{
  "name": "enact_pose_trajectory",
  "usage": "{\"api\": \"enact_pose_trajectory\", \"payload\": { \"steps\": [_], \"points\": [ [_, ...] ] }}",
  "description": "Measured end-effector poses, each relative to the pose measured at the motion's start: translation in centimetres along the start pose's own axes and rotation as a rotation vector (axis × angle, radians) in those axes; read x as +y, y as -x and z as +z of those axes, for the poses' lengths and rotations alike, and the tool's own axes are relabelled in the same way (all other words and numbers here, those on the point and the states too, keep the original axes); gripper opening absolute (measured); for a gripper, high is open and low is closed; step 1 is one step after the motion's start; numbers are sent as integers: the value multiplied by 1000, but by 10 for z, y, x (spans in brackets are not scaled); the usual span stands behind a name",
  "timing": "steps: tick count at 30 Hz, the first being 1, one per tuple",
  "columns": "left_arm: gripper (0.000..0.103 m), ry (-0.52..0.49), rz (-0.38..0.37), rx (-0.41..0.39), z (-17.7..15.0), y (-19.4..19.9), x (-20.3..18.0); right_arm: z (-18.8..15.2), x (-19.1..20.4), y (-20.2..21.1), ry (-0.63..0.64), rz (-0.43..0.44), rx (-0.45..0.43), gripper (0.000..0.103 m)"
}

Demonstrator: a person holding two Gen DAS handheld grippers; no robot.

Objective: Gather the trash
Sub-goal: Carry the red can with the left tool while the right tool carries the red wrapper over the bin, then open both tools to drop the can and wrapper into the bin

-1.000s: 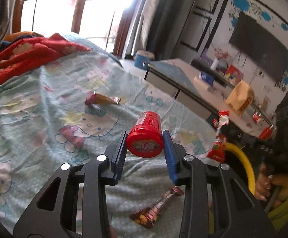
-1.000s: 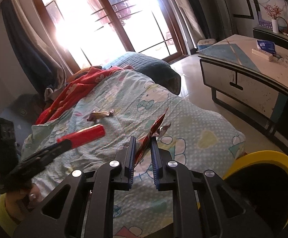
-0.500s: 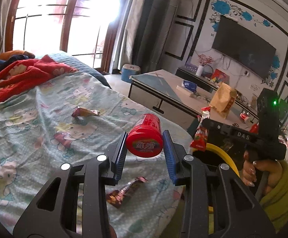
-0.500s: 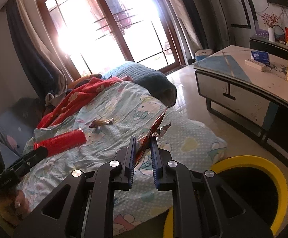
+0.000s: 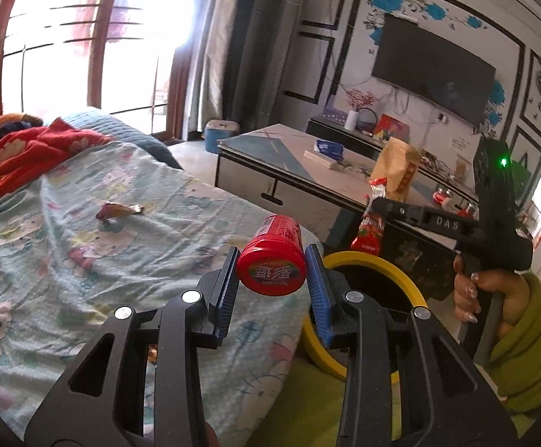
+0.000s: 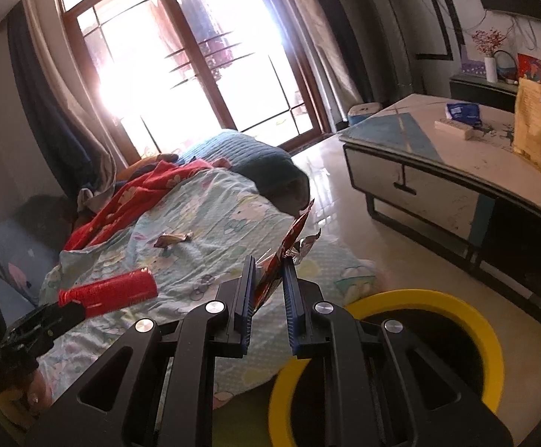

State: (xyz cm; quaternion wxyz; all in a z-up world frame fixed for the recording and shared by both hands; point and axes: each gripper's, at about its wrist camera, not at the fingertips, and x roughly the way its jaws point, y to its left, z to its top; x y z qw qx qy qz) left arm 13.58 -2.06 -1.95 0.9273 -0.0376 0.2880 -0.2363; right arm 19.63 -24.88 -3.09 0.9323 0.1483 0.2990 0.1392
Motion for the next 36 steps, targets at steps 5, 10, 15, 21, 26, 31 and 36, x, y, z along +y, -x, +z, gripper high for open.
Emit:
{"api": "enact_pose_trajectory", "payload": {
  "steps": [5,10,15,21,26,31,36],
  "points": [
    [28,-45,-30,19,-7,-4,-26,-2,-15,17,-9,-36,-21,15],
    [28,-86,-59,37,-13,-10,-47,-4,-29,31,-15,-74,-38,15],
    [28,-128,-94,67,-21,-22,-68,-6,-42,40,-18,-117,-46,15],
    [28,-174,-132,115,-31,-39,-90,-9,-63,46,-32,-158,-40,15],
    [28,-200,-177,164,-43,-55,-109,-14,-80,50,-46,-181,-32,15],
    [28,-243,-202,200,-52,-66,-128,-20,-92,49,-54,-183,-11,15],
    [28,-279,-219,241,-61,-82,-142,-26,-101,46,-60,-179,17,15]
  ]
}}
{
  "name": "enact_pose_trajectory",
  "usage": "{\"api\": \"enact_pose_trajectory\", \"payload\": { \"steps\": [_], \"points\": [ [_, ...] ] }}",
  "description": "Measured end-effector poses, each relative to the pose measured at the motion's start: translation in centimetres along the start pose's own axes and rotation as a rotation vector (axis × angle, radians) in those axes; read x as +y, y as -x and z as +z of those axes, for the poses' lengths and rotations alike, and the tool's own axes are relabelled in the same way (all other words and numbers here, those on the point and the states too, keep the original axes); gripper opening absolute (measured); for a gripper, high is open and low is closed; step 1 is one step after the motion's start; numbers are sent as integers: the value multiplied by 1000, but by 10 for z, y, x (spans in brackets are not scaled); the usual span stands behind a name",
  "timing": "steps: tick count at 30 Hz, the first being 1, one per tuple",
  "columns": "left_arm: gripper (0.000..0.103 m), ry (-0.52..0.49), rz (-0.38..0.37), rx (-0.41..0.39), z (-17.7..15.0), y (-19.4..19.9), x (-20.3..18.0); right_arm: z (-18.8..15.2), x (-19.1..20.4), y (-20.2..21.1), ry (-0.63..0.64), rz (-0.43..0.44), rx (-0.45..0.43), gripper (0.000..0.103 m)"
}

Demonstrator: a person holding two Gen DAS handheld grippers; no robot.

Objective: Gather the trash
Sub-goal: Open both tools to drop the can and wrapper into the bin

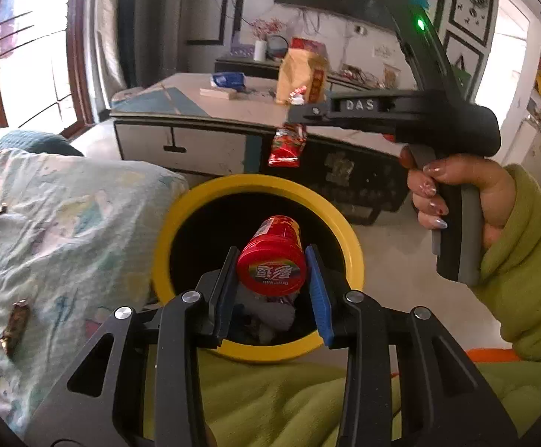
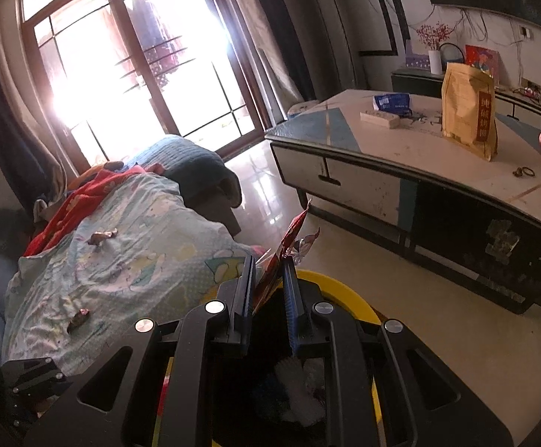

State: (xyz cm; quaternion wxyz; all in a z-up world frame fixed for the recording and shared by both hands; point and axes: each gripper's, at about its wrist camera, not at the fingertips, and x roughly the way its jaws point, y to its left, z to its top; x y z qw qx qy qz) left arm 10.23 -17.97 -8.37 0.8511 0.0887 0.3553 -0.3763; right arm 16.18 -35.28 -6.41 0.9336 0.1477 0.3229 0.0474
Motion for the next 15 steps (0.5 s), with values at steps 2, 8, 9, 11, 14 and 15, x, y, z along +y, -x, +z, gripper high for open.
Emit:
{"api": "enact_pose_trajectory", "payload": {
  "steps": [2,8,9,11,14,15],
  "points": [
    [28,-16,-1,16,0,-7,-4,-3,-3,-3,-3,2,12,15],
    [29,-51,-2,64,0,-29,-13,-10,-7,-15,-5,16,61,17],
    [29,-52,12,69,-1,-33,-13,-11,-7,-18,-3,18,71,18],
    [36,-31,23,74,-1,-38,-8,-14,-6,-24,2,20,96,23],
    [65,1,38,54,0,-34,-2,-16,-6,-27,-5,8,103,37],
    [70,18,41,35,1,-30,2,-16,-6,-27,-7,12,99,40]
  ]
}}
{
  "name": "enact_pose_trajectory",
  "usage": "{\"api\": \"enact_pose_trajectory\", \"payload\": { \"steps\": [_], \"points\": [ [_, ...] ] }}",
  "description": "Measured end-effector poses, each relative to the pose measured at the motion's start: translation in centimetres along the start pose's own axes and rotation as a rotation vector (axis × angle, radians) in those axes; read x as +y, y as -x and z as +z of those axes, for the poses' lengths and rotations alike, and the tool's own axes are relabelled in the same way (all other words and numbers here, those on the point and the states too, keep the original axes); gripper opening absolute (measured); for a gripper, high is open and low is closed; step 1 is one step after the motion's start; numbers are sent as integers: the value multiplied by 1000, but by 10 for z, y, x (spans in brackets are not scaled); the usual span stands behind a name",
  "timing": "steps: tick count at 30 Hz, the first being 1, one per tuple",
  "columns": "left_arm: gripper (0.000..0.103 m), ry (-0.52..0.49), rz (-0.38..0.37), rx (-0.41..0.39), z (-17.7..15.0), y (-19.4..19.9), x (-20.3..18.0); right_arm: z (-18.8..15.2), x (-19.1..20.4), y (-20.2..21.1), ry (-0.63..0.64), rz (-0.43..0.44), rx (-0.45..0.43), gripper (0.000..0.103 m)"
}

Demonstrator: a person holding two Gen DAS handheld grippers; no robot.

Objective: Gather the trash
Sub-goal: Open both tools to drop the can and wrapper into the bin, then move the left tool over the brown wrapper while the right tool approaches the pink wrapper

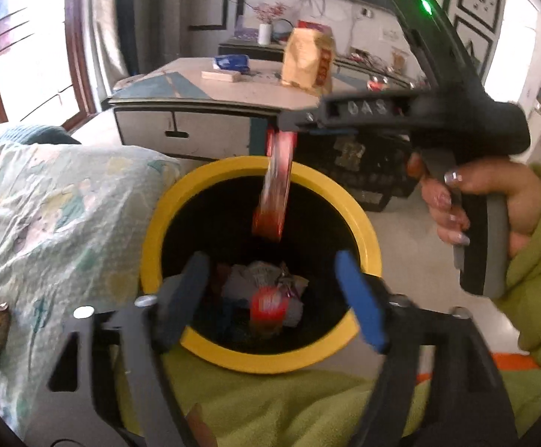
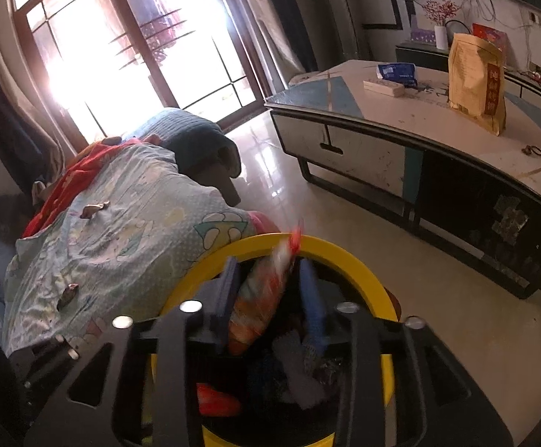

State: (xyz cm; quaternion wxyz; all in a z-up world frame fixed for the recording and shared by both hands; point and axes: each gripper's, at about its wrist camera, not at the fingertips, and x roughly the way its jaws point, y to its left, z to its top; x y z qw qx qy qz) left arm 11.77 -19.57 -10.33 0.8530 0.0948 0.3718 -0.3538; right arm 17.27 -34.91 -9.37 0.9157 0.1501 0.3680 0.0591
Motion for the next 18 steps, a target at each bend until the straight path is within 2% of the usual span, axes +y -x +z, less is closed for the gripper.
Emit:
{"api": "enact_pose_trajectory", "payload": {
  "steps": [3,12,18],
  "points": [
    [87,35,17,-31,1,8,7,-1,1,0,-5,-6,-12,49],
    [91,76,67,-106,-1,33,18,2,18,13,32,9,-72,57],
    [91,116,105,-154,-1,48,31,5,30,24,66,24,-109,58]
  ]
}}
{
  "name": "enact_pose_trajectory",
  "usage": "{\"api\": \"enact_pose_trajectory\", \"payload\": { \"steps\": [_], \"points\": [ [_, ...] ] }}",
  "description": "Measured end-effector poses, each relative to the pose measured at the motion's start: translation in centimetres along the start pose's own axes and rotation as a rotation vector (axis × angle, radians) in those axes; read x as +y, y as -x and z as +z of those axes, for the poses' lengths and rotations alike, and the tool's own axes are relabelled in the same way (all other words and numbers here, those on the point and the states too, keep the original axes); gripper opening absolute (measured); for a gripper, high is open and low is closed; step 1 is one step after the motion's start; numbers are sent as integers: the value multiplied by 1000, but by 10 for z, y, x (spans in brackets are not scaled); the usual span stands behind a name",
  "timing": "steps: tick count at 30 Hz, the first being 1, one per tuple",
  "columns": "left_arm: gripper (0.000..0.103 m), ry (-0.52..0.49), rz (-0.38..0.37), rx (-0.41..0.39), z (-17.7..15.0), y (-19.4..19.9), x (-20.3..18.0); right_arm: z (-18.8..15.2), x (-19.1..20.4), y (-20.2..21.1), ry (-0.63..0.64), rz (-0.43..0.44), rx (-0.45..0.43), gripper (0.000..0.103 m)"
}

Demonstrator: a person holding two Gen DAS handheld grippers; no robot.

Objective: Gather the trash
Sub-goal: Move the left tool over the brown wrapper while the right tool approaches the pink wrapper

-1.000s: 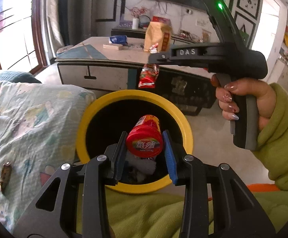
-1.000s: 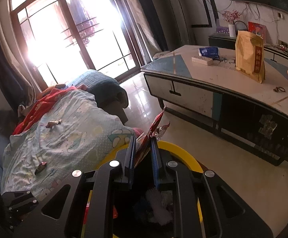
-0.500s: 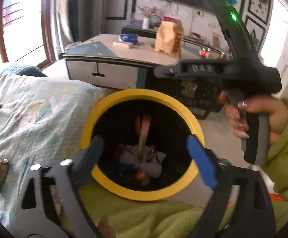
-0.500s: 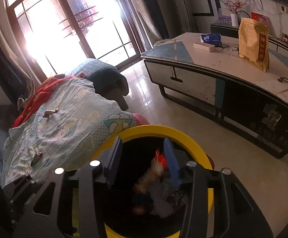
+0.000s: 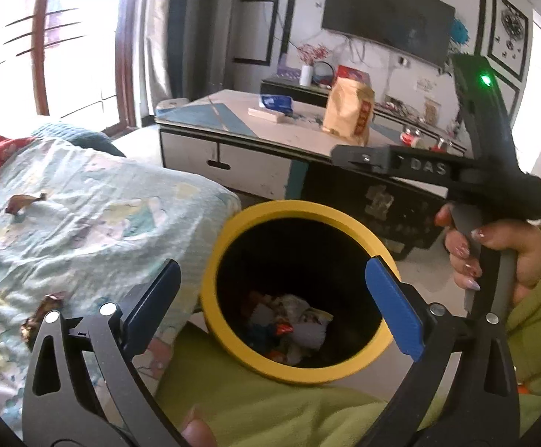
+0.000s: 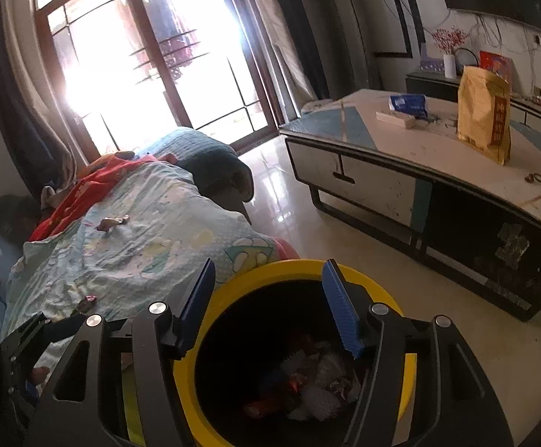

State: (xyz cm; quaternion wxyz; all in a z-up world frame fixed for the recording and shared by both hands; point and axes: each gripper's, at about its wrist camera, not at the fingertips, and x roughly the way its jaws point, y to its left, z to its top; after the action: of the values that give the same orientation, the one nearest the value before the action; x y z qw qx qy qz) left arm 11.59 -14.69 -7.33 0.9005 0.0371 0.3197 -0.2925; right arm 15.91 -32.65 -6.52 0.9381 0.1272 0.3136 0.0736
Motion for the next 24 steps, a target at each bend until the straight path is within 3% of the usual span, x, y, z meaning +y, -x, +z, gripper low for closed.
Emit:
{"api": "enact_pose_trajectory", "payload": {
  "steps": [11,24],
  "points": [
    [91,80,128,-115,2,32,42,10,32,10,70,34,-41,61],
    [91,185,238,-167,-9,58,97,27,98,-8,177,117,-35,64]
  ]
}}
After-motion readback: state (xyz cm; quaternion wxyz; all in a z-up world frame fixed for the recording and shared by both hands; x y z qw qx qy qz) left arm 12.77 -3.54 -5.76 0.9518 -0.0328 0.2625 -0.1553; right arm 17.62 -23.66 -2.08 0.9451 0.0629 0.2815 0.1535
